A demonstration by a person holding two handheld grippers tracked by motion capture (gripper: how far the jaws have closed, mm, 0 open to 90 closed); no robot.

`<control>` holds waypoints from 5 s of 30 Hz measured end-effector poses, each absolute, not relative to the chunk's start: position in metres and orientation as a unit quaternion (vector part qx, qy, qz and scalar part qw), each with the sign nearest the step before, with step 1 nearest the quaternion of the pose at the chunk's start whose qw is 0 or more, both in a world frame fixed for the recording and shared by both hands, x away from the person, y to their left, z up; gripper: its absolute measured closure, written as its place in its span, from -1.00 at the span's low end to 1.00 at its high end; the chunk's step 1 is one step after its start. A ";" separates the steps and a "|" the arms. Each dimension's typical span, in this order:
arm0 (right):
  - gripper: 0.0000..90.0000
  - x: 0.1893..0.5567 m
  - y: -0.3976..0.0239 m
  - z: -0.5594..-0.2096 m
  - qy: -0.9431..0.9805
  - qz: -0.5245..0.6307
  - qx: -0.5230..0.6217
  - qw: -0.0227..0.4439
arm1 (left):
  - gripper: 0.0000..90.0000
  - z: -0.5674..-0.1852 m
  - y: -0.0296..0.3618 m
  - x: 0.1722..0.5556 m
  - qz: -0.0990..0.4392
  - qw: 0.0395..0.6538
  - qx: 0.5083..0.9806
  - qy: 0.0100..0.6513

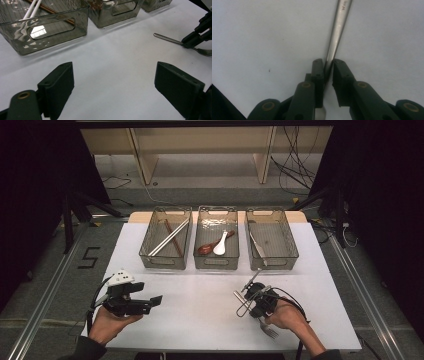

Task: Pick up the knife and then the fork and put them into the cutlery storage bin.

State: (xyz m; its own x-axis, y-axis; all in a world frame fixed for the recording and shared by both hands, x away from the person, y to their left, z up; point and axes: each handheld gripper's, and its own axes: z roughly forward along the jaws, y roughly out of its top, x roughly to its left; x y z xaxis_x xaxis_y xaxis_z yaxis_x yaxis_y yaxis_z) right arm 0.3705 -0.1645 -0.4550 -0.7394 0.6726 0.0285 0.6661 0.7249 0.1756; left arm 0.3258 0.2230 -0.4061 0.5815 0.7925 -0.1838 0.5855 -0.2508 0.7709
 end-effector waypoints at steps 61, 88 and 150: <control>0.87 0.443 -0.230 -0.353 0.845 0.258 0.453 0.117 | -0.66 -0.406 0.223 0.327 0.124 0.425 0.780 0.443; 0.87 0.512 -0.236 -0.342 0.805 0.246 0.522 0.136 | -0.66 -0.406 0.222 0.328 0.123 0.426 0.779 0.443; -0.23 0.463 -0.211 -0.342 0.781 0.369 0.489 0.124 | -0.66 -0.406 0.223 0.327 0.118 0.430 0.777 0.443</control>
